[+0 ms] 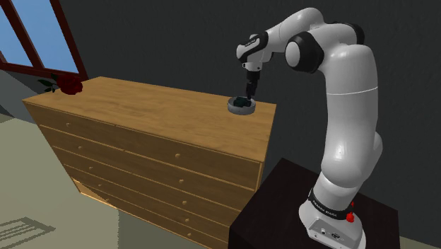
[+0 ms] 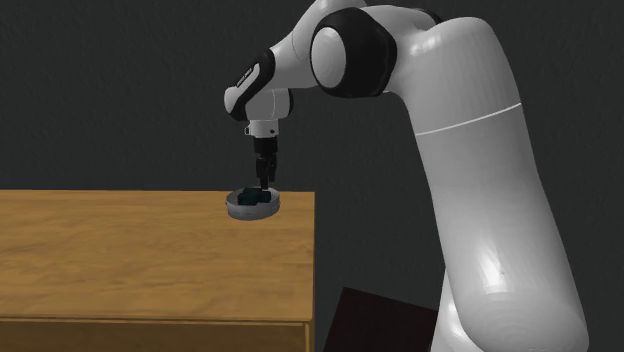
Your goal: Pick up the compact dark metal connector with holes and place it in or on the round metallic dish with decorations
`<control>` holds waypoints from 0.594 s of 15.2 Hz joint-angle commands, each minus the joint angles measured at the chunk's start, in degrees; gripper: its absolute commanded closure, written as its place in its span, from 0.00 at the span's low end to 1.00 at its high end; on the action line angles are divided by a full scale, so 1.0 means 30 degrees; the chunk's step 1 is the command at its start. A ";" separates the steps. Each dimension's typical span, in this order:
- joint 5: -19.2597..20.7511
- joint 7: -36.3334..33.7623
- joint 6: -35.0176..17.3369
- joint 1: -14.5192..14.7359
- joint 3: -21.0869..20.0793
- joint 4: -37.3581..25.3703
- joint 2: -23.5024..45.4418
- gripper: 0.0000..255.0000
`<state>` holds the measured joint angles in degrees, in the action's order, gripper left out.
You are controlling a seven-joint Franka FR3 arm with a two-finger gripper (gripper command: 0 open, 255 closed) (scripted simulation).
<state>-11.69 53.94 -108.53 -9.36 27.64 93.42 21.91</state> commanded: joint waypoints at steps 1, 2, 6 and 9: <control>0.0117 -0.0086 0.1047 -0.0067 0.0071 -0.0911 -0.0148 0.00; 0.0159 -0.0123 0.1532 -0.0103 0.0097 -0.1360 -0.0192 0.00; 0.0159 -0.0123 0.1532 -0.0102 0.0098 -0.1359 -0.0192 0.00; 0.0159 -0.0123 0.1532 -0.0102 0.0098 -0.1360 -0.0192 0.00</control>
<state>-11.21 53.58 -103.95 -9.66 27.94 89.36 21.33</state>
